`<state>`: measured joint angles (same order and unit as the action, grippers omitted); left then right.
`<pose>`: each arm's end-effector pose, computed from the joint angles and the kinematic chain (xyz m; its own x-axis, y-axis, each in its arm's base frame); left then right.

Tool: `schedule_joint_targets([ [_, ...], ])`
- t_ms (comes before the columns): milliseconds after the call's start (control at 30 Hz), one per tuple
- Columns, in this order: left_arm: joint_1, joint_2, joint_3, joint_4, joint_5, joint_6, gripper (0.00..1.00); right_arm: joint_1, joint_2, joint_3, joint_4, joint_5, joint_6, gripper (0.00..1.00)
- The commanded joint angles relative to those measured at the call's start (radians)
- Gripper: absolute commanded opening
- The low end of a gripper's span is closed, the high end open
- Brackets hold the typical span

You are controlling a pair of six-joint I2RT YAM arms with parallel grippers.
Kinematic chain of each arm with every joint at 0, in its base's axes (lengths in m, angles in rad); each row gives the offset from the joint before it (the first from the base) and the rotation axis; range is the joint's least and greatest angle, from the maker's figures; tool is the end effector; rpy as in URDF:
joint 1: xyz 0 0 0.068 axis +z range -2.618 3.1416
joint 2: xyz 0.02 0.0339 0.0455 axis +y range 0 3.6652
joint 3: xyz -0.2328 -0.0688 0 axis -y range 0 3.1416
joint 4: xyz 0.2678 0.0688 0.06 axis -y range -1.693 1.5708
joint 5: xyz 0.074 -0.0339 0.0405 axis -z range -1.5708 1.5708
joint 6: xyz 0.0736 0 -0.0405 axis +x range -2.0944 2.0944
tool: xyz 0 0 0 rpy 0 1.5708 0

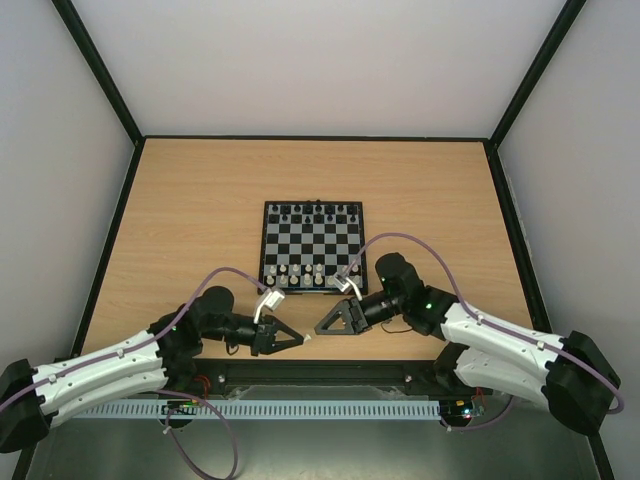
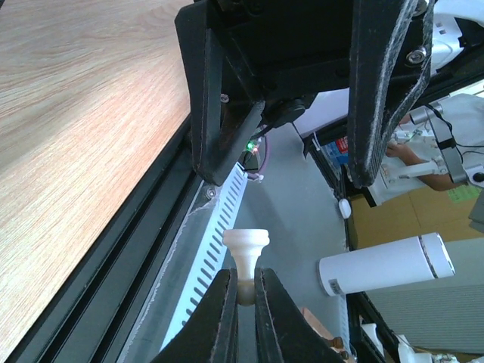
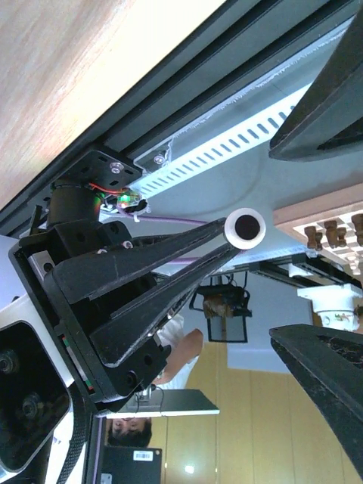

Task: Set up the chess pieces on the board
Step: Place the chess piece on the chessboard.

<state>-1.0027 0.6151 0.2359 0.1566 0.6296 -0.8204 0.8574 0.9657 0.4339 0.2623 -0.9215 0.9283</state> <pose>0.0878 -0.2181 0.1750 -0.8053 0.1629 -0.5700 0.5884 0.1025 -0.8020 0.1278 0.2373 0.1893 -0.8727 -0.2686 -0.4078 -0.4355 0.0504 0.8988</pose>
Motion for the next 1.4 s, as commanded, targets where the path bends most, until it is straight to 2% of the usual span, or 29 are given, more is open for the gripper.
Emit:
schedule_joint_targets([
  [0,0.007,0.008,-0.015,0.042,0.037,-0.008,0.06,-0.003,0.026,0.01,0.042,-0.064,0.006,0.59],
  [667,0.01,0.041,-0.027,0.084,0.045,-0.008,0.06,0.015,0.157,0.058,0.088,-0.122,-0.011,0.46],
  [1100,0.01,0.04,-0.029,0.089,0.042,-0.01,0.06,0.046,0.2,0.062,0.122,-0.116,-0.007,0.44],
  [1367,0.01,0.047,-0.032,0.092,0.044,-0.009,0.06,0.052,0.21,0.067,0.133,-0.115,-0.003,0.35],
])
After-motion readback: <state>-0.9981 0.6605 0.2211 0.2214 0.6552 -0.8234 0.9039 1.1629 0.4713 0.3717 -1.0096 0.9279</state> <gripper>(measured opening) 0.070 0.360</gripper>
